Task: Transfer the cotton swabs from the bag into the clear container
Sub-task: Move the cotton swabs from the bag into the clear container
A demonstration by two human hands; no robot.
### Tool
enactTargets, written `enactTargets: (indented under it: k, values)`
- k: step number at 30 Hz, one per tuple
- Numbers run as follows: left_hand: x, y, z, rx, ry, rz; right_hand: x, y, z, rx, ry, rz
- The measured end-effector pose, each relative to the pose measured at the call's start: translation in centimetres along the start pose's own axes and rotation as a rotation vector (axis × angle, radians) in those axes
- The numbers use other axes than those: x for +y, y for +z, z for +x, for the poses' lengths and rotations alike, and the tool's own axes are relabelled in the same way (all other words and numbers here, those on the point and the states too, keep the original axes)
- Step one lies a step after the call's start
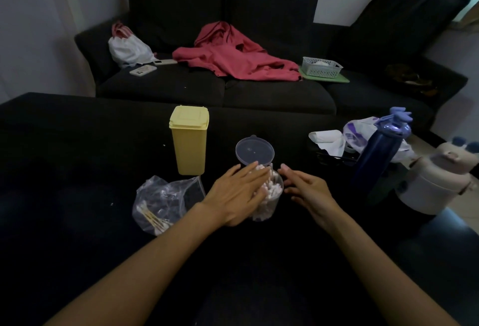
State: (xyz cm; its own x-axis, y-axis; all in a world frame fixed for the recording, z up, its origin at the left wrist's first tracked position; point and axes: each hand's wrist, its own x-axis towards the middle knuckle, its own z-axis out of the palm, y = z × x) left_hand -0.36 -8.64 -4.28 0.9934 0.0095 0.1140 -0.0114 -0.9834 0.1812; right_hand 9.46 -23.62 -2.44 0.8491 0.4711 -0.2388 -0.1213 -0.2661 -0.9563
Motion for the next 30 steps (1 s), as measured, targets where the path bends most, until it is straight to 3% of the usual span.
enactTargets:
  k: [7,12,16,20,27,30]
  values:
    - [0.1,-0.1,0.1,-0.045,-0.008,-0.021,-1.9,0.9,0.2,0.072,-0.085,-0.044]
    - [-0.2,0.0,-0.4,-0.004,-0.079,-0.212,-1.9,0.9,0.4,-0.029,-0.144,-0.174]
    - [-0.1,-0.4,-1.2,0.050,-0.128,-0.205,-0.6,0.4,0.8,0.038,-0.036,-0.074]
    - [-0.1,-0.2,-1.3,-0.053,-0.173,-0.209,0.4,0.6,1.6,0.027,0.158,0.212]
    - [0.2,-0.4,-1.3,-0.101,-0.195,-0.183,-0.7,1.2,0.5,0.130,0.017,-0.059]
    - [0.4,-0.6,-2.8,0.005,-0.173,-0.218,-0.4,1.6,-0.5,0.151,-0.004,-0.050]
